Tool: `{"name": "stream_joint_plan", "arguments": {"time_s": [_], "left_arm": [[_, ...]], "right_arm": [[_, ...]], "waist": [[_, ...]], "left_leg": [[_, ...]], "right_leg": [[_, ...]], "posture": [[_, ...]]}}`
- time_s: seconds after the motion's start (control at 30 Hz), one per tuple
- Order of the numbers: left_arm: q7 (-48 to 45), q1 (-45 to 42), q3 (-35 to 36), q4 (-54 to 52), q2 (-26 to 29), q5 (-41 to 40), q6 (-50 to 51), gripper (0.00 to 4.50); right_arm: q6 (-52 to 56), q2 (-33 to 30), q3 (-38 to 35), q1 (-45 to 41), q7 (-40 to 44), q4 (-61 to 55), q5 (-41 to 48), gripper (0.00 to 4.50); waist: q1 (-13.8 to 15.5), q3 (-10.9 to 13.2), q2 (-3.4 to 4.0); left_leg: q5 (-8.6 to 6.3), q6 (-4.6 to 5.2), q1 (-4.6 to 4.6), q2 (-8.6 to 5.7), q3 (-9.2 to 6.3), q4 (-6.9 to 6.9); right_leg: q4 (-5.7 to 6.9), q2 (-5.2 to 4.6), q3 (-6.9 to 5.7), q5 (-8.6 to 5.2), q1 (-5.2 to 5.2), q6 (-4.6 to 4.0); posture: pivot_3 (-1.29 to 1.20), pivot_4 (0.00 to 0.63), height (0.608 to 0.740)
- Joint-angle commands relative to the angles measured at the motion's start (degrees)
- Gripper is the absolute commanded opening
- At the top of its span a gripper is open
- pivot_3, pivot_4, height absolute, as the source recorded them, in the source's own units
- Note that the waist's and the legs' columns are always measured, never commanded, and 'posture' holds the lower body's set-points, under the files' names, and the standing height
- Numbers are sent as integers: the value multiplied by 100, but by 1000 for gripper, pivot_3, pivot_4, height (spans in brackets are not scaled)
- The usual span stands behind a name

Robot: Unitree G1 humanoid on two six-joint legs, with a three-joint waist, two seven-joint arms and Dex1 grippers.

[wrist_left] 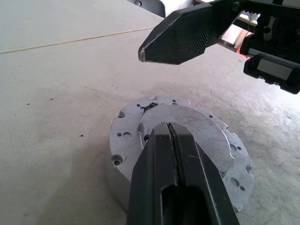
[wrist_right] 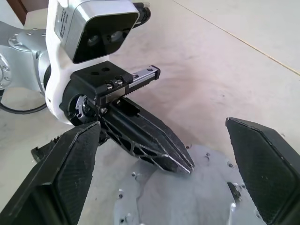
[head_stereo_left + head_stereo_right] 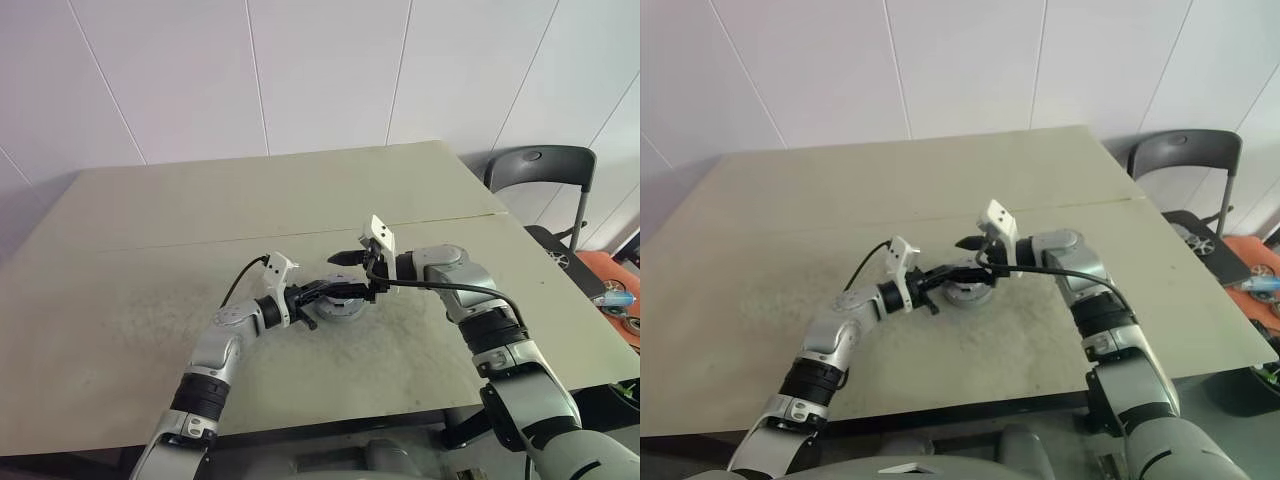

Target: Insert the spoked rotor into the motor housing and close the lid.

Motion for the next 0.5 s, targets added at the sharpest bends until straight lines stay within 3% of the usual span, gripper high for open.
{"name": "stream_joint_plan", "arguments": {"time_s": [0.03,0.27,0.5], "left_arm": [[-3,108,-124,276,0,83,200,0],[-69,161,-124,182,122,147,232,0],[-41,121,-174,198,173,244,113,0]], "right_arm": [[-9,59,-439,-432,-400,220,152,4488],[-124,-233,-294,-738,-747,999,-370,4488],[1573,-250,-290,-909,-587,1542,-237,4488]], "waist": [[-1,1,1],[2,1,-1],[7,0,-1]], "left_leg": [[0,0,0,0,0,0],[0,1,0,0,1,-9],[0,1,-1,0,3,-31]], "right_leg": [[0,0,0,0,0,0],[-5,-1,0,0,-1,-1],[-4,-3,3,11,-15,-19]], "posture": [[0,0,740],[0,0,740],[0,0,740]]}}
